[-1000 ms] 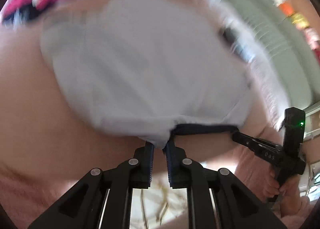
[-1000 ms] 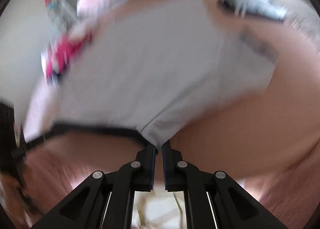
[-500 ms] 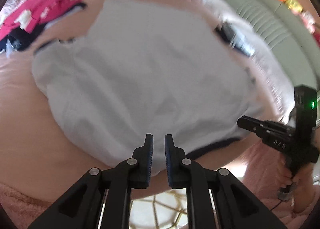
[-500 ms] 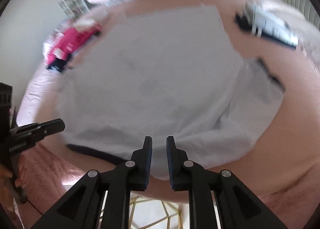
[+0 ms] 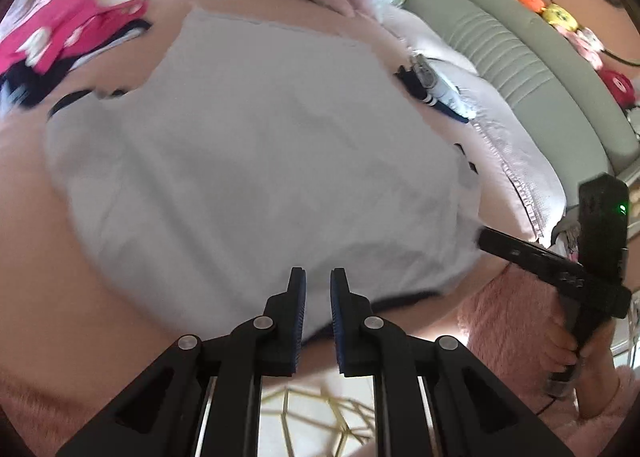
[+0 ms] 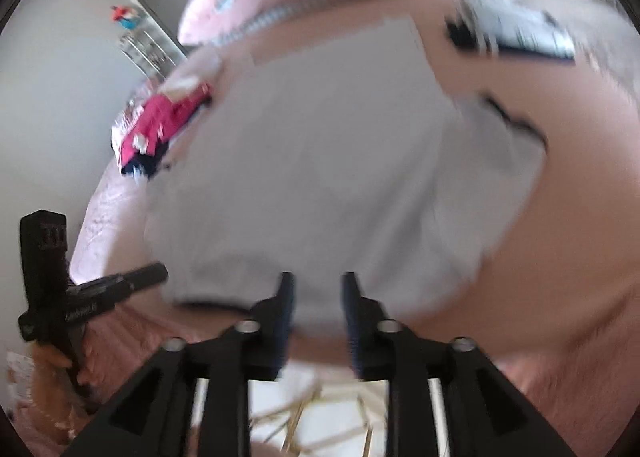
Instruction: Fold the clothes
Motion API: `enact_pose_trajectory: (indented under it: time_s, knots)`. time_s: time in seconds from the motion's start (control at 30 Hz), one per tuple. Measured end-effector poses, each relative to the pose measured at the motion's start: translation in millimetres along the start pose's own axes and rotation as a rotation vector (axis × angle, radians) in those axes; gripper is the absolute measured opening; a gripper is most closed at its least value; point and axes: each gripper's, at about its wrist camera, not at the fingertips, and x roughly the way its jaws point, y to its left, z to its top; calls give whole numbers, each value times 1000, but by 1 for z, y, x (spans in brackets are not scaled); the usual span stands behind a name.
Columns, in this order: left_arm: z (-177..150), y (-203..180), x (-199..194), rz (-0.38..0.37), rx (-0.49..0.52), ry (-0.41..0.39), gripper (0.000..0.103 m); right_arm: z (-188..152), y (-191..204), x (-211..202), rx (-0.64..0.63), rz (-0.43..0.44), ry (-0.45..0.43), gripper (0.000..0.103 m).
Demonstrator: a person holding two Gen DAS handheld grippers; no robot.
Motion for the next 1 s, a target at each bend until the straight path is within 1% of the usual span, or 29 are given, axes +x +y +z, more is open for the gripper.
enact_pose_trajectory:
  time_s: [0.03,0.07,0.1,0.13,0.17,0.2,0.23,0.27,0.3,0.33,0.4,0.43,0.47,0.53,0.6,0.63,0.67,0.7,0.73,0.77,0.8,0.83,0.87,0.9,0.93,1.0]
  knots:
    - [3,0,10,15,-8,33,11,1,-1,11,-8,-33,22,33]
    - [0,1,18,33,-11,78,11,-3,-5,25,-2,-63,84,33]
    - [-3,2,25,50,-14,123,11,-8,-10,40,5,-94,146,31]
    - [-7,3,31,63,-15,154,10,-13,-13,45,9,-108,172,28]
    - [-14,5,25,46,-12,118,11,-19,-16,37,9,-95,140,28]
    - [-19,9,20,29,-32,118,11,-27,-18,29,6,-87,122,28]
    - [-22,13,15,7,-55,121,11,-34,-19,21,2,-93,122,28]
    - [-23,14,10,-13,-66,102,11,-37,-20,16,6,-99,123,28]
    - [-21,15,-2,-57,-70,35,11,-39,-20,11,17,-92,134,28]
    - [-15,13,-11,-58,-55,-26,12,-38,-20,5,28,-70,128,28]
    - [-2,8,-28,-55,-24,-143,30,-29,-20,-8,27,-35,63,30]
    - [4,5,-28,-17,-3,-172,53,-23,-18,-11,15,-33,38,31]
    - [12,3,-26,15,19,-196,58,-16,-16,-13,8,-34,15,31]
    - [22,0,-14,27,36,-193,58,0,-18,-8,12,-55,-17,32]
    - [26,-1,6,80,68,-142,58,9,-26,11,31,-106,-13,32]
    - [21,0,17,123,93,-91,58,11,-30,23,39,-143,22,32]
    - [15,2,27,163,115,-39,58,8,-35,36,41,-180,91,29]
    - [7,6,34,192,127,3,57,5,-40,35,32,-177,88,29]
    - [-4,7,34,204,154,-20,57,-1,-41,25,24,-169,55,29]
    - [-11,6,29,207,176,-40,58,-7,-44,17,31,-175,65,29]
    - [-13,5,27,202,183,-26,58,-12,-46,10,39,-181,75,29]
    - [-13,4,24,193,186,-30,58,-16,-50,2,57,-175,76,29]
    - [-12,6,20,173,180,-35,58,-17,-57,-6,98,-143,58,31]
    - [-9,8,20,141,155,-42,58,-14,-66,-14,150,-112,25,31]
    - [-3,10,23,117,123,-54,58,-9,-79,-21,208,-98,-18,32]
    - [7,14,23,44,50,-81,58,2,-104,-34,319,-83,-103,37]
